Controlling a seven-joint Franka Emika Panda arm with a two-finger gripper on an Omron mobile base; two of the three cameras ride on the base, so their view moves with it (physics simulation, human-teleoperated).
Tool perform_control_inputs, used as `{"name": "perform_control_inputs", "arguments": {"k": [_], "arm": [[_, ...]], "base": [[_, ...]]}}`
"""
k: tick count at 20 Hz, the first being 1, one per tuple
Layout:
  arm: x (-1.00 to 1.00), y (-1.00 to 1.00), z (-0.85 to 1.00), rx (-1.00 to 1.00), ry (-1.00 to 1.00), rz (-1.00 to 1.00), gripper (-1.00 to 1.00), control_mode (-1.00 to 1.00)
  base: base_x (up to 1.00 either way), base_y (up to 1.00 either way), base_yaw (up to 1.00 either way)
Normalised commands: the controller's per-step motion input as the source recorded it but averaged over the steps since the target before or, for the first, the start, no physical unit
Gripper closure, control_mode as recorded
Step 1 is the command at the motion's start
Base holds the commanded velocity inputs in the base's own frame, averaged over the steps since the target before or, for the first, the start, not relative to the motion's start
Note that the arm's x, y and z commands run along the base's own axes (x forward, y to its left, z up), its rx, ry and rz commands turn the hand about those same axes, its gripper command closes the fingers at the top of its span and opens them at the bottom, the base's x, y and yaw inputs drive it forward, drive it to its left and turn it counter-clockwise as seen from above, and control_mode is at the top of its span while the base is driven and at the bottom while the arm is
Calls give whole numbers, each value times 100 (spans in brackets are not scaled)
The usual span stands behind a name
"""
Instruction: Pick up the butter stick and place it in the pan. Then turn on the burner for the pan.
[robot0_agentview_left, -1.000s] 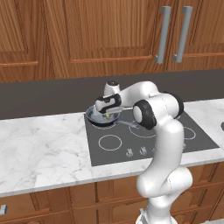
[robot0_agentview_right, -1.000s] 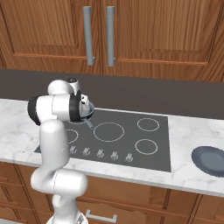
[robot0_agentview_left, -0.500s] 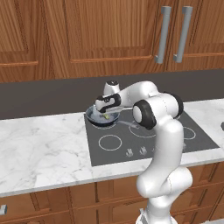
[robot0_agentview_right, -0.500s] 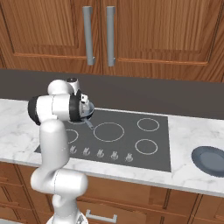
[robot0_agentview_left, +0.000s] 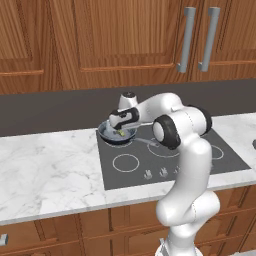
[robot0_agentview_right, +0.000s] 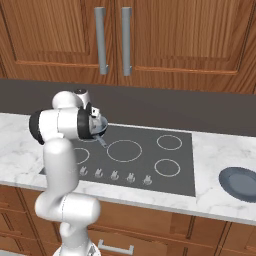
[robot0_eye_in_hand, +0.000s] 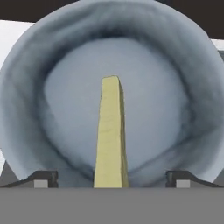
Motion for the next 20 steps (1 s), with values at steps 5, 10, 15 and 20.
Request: {"name": "perform_control_inputs", "arguments": {"k": [5,10,15,20], "arm": [[-39,-3,15,0,-5,0,-100,-100],[-30,-5,15,0,-1,0,-100,-100],[-30,-17,21,0,0,0,-100,-100],[-32,-20,29,0,0,0,-100,-100]], "base": [[0,0,0],[0,0,0],[0,0,0],[0,0,0]]}}
